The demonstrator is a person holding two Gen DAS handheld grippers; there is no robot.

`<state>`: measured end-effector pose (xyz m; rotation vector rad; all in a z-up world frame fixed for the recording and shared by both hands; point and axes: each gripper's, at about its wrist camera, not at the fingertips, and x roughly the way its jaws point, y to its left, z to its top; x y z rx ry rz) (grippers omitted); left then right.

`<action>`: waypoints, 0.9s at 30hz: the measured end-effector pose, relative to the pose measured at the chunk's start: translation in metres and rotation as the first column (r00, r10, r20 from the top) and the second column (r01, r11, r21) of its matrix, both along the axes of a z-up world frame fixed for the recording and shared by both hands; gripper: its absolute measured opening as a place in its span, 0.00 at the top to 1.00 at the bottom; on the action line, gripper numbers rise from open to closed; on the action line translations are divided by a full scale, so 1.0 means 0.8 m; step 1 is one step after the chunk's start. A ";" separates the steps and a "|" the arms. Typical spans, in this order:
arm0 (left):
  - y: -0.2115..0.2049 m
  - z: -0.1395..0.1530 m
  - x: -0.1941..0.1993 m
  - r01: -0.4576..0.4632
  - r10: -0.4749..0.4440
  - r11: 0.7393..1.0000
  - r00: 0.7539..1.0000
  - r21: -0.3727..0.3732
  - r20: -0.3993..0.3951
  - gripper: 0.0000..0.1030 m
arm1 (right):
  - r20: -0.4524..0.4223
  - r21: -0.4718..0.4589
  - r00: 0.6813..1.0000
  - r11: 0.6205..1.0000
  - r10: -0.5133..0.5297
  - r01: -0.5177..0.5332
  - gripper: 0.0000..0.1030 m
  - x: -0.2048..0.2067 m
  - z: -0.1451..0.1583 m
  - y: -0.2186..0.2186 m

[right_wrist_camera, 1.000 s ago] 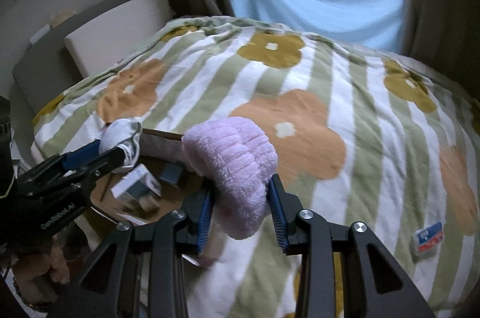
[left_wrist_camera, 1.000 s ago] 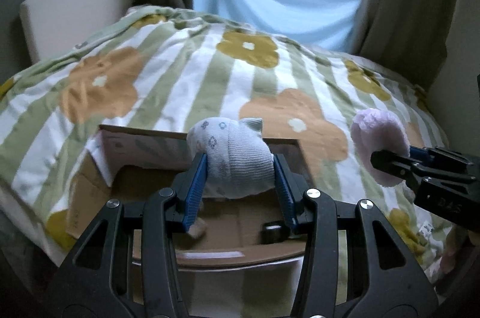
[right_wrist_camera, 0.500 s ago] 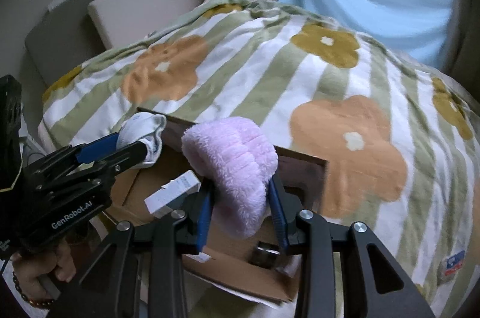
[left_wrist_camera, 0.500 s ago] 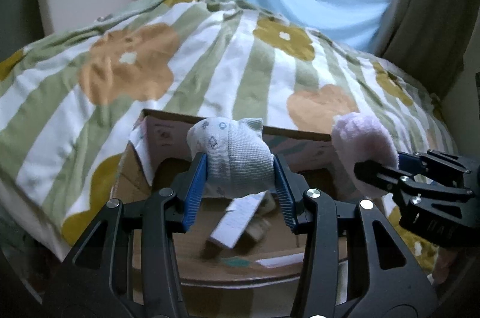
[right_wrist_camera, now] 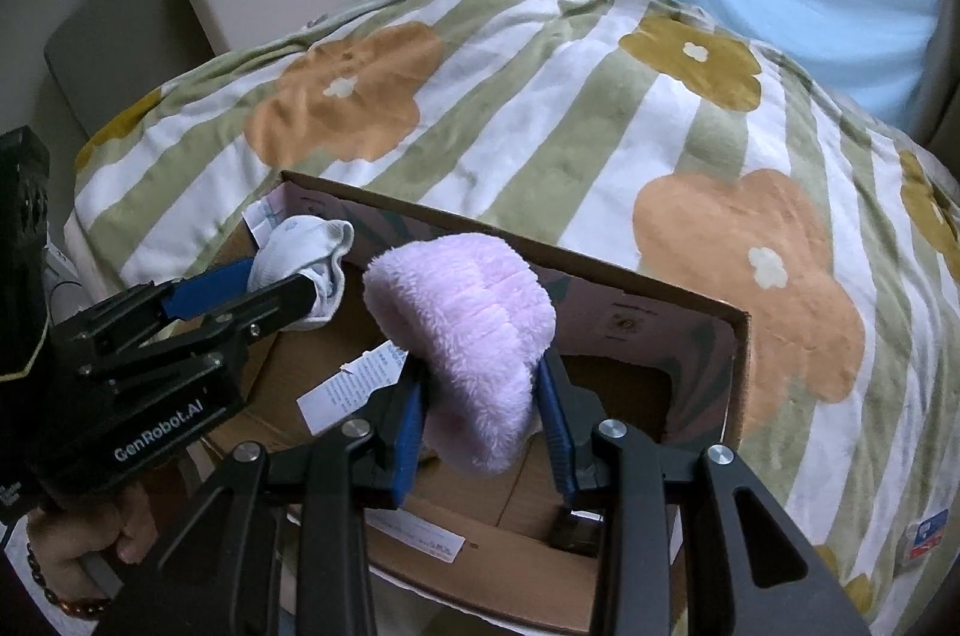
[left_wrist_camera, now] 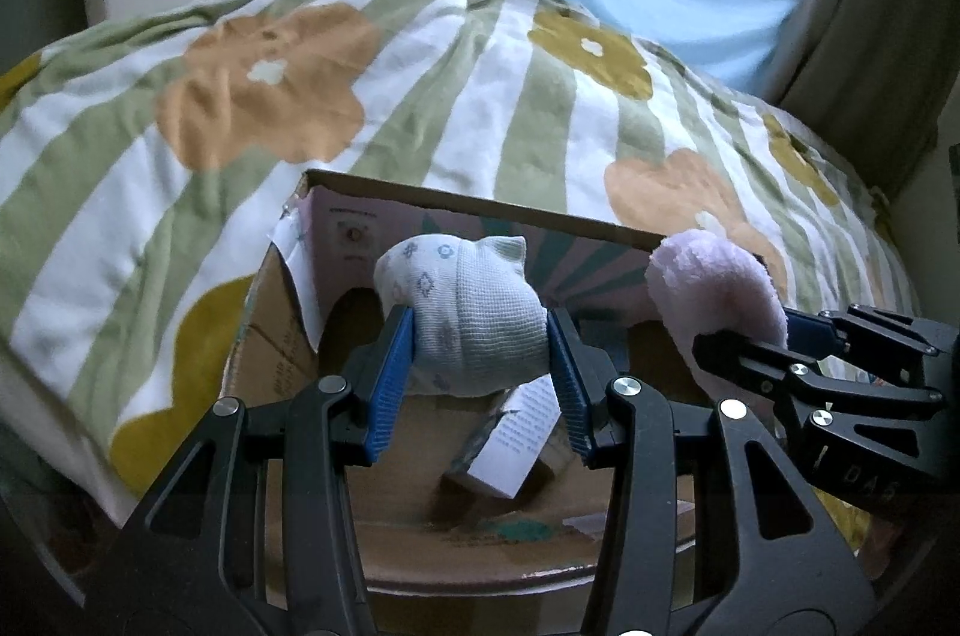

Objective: Organize objects
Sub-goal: 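Open the left tool dropping the sock while the right tool releases the towel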

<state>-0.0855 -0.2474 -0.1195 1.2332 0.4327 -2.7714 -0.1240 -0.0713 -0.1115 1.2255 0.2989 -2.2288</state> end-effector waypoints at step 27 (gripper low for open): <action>0.004 0.027 0.021 -0.049 0.045 0.994 0.998 -0.100 -0.042 0.00 | -0.031 0.009 0.999 0.999 -0.037 0.038 0.17 0.003 0.005 0.021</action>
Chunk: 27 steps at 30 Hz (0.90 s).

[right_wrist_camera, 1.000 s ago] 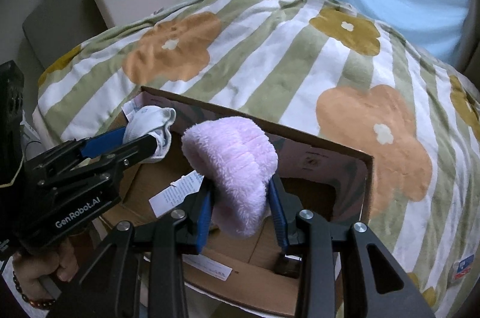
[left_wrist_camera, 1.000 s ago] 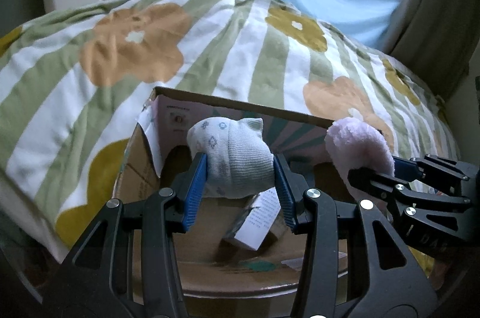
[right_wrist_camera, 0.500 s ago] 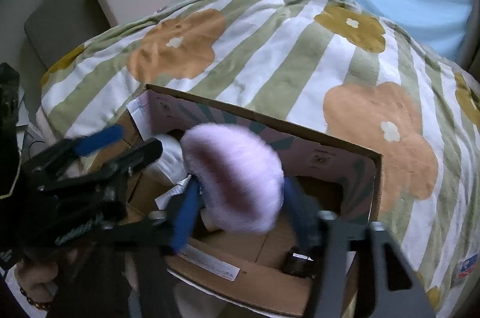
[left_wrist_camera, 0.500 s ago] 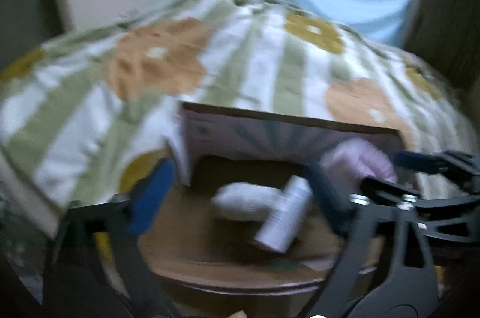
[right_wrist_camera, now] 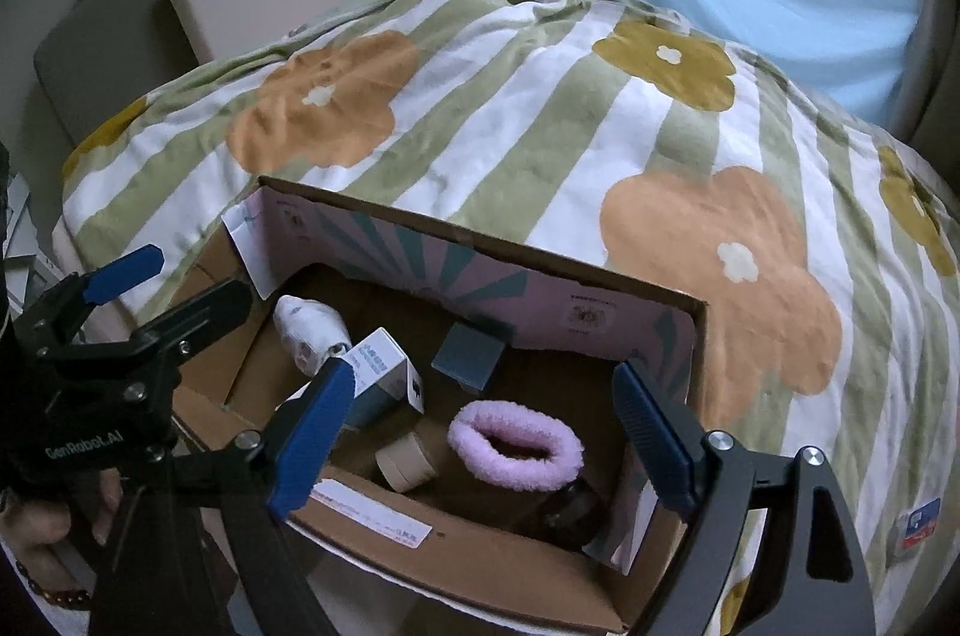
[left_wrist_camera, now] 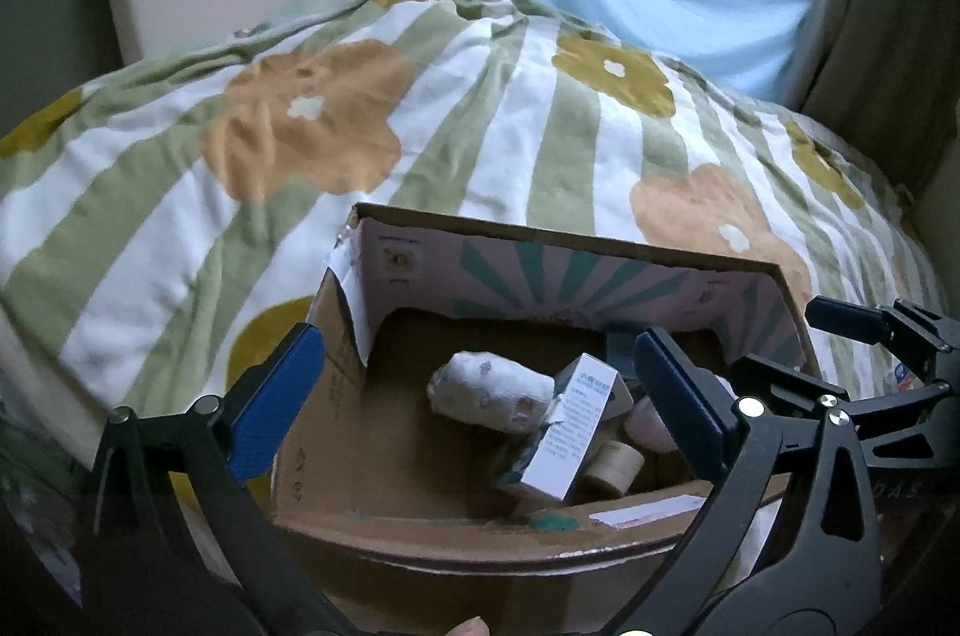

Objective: Organize objects
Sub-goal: 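Open the left tool dropping the sock while the right tool releases the towel, then withdraw both tools from the box toward the floss box and tissue pack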

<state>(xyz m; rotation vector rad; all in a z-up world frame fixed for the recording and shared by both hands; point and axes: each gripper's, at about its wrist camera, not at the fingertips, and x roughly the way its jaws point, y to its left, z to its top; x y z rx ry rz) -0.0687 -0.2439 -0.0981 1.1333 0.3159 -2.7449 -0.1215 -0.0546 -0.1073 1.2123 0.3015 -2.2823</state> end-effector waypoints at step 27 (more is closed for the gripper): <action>0.080 0.099 0.030 0.101 -0.102 0.995 0.991 -0.018 -0.086 0.00 | -0.084 -0.072 0.993 0.995 -0.081 0.076 0.17 0.041 0.078 0.098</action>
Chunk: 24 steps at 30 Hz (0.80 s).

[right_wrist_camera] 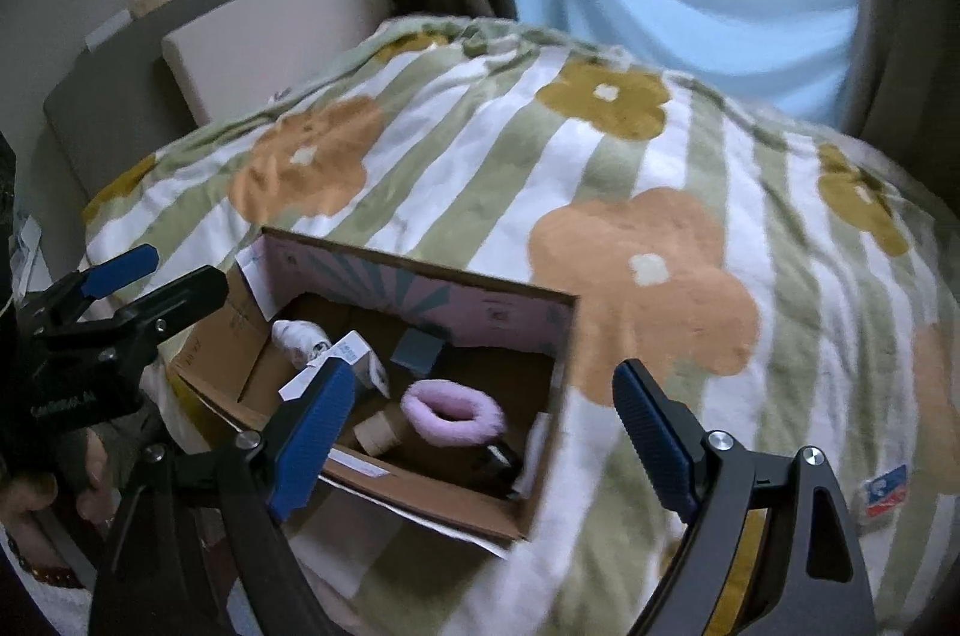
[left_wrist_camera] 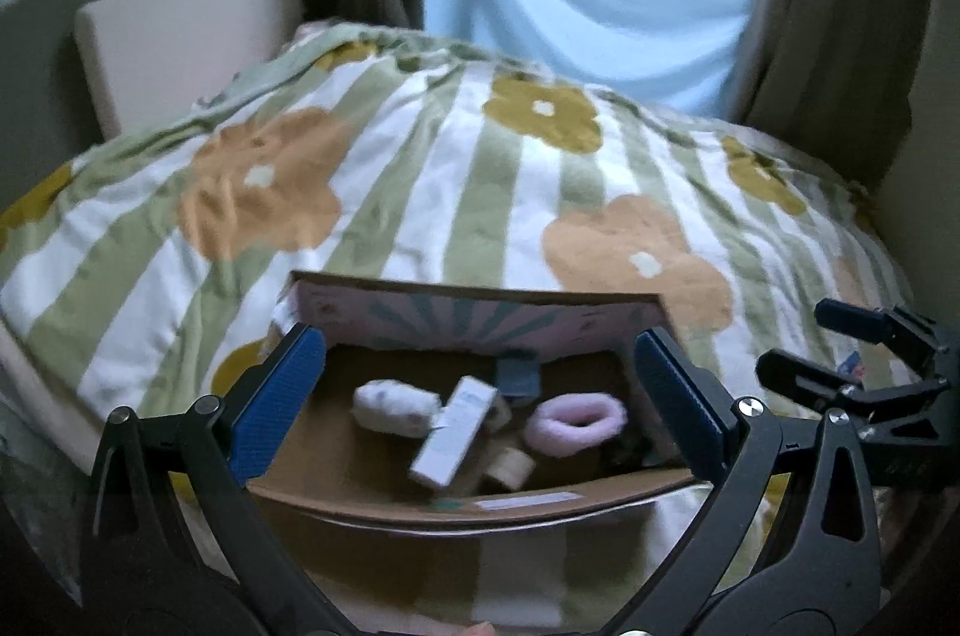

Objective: Organize objects
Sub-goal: 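Withdraw both tools from the box toward the floss box and tissue pack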

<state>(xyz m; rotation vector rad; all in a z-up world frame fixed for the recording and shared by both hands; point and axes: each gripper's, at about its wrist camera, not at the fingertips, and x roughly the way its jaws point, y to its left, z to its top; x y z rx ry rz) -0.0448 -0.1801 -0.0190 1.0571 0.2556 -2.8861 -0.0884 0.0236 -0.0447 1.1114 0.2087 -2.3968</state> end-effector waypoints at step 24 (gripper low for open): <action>0.325 0.022 0.008 0.374 -0.373 0.927 0.927 0.012 -0.047 0.00 | -0.073 0.048 0.959 0.960 -0.274 0.277 0.17 0.027 0.052 0.336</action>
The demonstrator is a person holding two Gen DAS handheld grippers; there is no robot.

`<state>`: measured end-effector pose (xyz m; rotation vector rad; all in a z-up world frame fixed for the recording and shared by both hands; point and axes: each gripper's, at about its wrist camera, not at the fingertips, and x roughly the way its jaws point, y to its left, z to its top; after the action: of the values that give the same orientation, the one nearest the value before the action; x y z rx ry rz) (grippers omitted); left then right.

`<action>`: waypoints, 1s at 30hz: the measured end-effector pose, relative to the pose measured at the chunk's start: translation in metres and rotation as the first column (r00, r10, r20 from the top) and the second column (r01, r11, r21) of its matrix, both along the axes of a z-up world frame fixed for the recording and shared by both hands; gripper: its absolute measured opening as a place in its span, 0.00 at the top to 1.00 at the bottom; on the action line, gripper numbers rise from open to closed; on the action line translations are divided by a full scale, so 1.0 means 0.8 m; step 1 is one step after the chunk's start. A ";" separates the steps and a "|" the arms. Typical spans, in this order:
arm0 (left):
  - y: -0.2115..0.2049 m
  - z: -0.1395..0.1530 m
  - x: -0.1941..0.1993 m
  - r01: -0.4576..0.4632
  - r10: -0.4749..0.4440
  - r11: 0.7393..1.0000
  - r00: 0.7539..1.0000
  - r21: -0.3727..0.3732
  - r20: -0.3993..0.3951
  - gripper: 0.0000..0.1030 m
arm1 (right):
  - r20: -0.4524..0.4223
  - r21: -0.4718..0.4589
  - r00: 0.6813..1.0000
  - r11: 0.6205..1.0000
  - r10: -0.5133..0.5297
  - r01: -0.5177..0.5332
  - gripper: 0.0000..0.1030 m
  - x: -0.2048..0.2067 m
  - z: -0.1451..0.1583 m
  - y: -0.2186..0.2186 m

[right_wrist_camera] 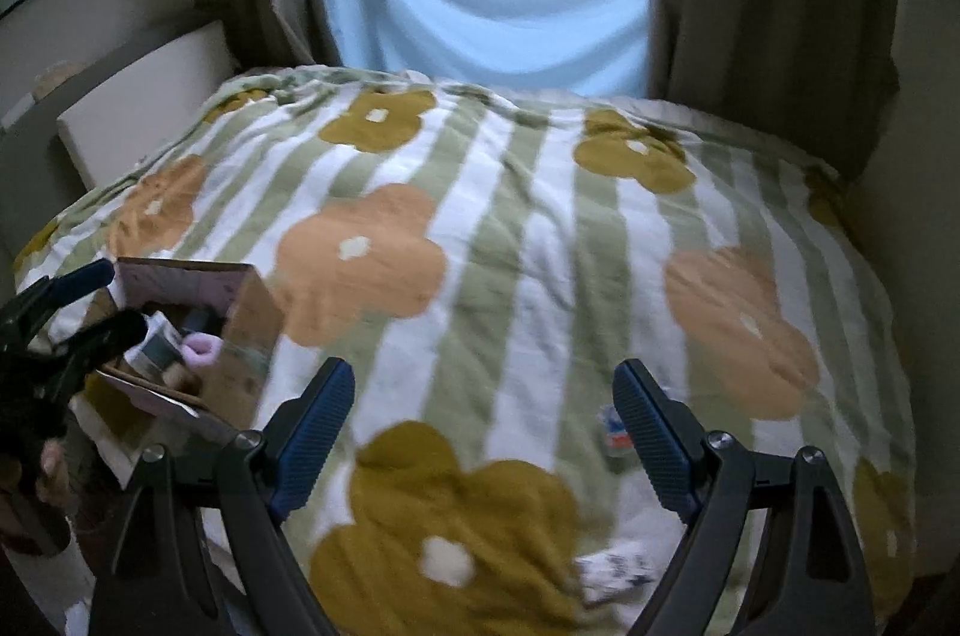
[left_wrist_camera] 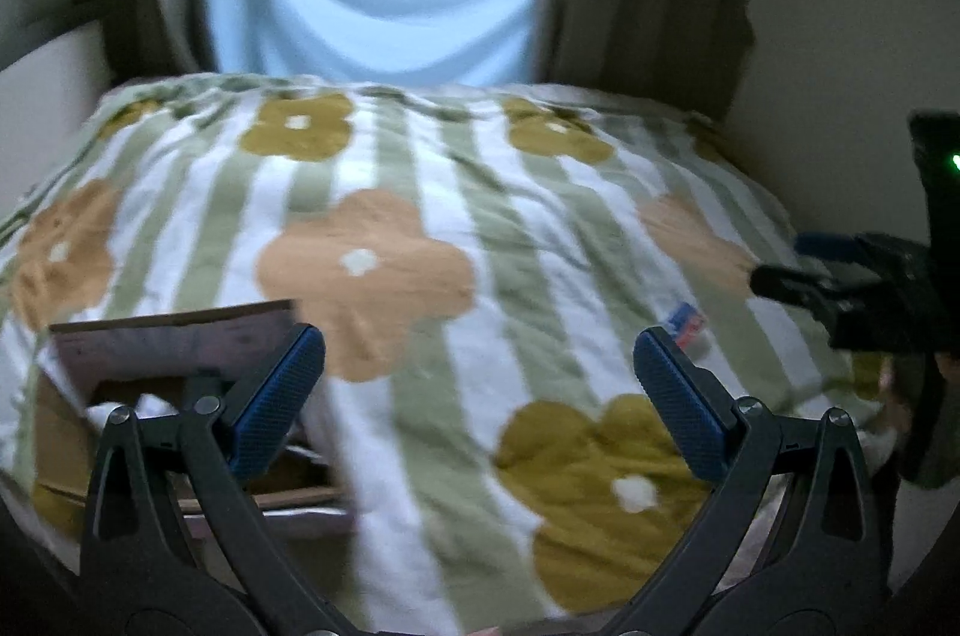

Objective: Organize objects
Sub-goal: 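Withdraw both tools from the box toward the floss box and tissue pack, then grasp the white tissue pack with the left tool while the right tool grasps the floss box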

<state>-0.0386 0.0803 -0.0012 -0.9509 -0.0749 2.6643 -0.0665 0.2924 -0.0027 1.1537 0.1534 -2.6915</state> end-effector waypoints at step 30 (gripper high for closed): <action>0.348 -0.237 0.016 0.546 -0.528 0.831 0.834 -0.106 0.159 0.13 | 0.259 0.157 0.961 0.978 0.095 -0.139 0.01 -0.129 -0.222 0.148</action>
<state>-0.0256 0.3583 -0.1912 -1.0021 0.3240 2.1054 -0.1695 0.4105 -0.1801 1.4744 0.4097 -2.4424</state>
